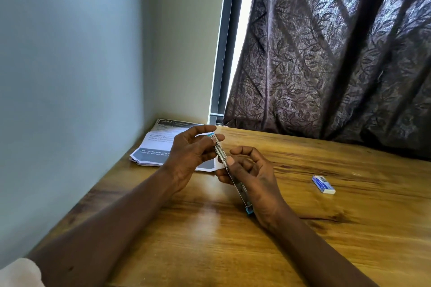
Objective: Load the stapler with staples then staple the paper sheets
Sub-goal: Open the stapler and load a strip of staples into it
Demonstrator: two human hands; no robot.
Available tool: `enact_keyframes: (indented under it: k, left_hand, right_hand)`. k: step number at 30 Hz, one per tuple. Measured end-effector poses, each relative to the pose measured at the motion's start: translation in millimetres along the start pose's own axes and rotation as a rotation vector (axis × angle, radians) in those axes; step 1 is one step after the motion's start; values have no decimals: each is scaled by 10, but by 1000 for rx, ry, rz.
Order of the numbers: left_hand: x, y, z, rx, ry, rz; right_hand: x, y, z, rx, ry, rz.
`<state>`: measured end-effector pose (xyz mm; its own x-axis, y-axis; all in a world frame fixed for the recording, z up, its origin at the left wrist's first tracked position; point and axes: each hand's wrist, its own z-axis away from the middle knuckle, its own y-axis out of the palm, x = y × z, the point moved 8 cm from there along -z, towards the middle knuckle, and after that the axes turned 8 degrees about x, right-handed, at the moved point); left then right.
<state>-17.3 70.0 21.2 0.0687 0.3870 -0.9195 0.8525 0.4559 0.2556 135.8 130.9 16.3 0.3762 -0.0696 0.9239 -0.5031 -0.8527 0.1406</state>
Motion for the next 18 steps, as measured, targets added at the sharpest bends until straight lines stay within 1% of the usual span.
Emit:
enact_keyframes:
  k: [7, 13, 18]
  left_hand:
    - [82, 114, -1, 114, -81, 24]
    - [100, 222, 27, 181, -90, -12]
    - [116, 226, 39, 178, -81, -80]
  right_hand:
    - [21, 6, 10, 17, -16, 20]
    - [-36, 3, -21, 35, 3, -87]
    - [-77, -32, -30, 15, 34, -84]
